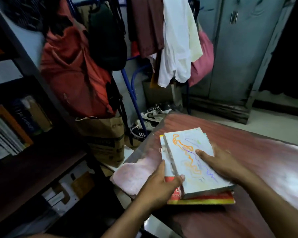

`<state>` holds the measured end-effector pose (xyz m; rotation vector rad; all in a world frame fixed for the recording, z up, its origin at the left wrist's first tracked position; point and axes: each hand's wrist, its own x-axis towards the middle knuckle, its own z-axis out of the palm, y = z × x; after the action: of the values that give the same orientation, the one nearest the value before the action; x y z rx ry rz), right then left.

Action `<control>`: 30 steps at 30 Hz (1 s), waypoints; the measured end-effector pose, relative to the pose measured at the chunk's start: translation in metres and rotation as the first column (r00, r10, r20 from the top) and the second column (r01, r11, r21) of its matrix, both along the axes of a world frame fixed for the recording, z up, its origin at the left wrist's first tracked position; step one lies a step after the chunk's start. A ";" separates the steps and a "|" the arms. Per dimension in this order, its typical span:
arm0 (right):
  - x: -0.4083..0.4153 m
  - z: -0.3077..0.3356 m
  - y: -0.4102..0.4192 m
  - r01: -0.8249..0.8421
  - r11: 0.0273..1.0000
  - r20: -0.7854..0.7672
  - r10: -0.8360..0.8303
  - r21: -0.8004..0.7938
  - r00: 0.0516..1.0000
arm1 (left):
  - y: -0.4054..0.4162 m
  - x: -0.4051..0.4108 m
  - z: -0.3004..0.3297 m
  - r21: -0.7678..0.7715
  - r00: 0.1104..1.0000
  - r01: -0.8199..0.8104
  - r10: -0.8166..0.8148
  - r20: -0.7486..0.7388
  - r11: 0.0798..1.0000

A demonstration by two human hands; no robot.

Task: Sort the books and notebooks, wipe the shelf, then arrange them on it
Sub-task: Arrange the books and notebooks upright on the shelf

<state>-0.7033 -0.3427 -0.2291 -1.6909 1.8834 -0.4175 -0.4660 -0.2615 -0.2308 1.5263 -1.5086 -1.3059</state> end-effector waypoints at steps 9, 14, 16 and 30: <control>0.041 -0.019 0.020 -0.041 0.983 0.079 0.056 -0.179 0.995 | -0.014 -0.002 -0.004 0.232 0.885 -0.229 0.302 -0.354 0.945; 0.070 -0.013 0.027 -0.096 0.994 0.005 0.096 -0.043 0.995 | -0.007 0.016 -0.002 0.303 0.826 -0.281 0.390 -0.406 0.911; 0.073 -0.012 0.026 -0.122 0.992 -0.016 0.121 -0.031 0.993 | -0.006 0.016 -0.004 0.324 0.805 -0.291 0.413 -0.427 0.900; 0.043 -0.013 0.024 -0.043 0.997 0.294 0.058 -0.059 0.954 | -0.024 -0.001 -0.004 0.334 0.759 -0.368 0.488 -0.431 0.868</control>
<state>-0.6607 -0.3191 -0.2423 -1.6043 1.6211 -0.6647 -0.4672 -0.2858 -0.2347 1.4039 -0.6364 -1.4729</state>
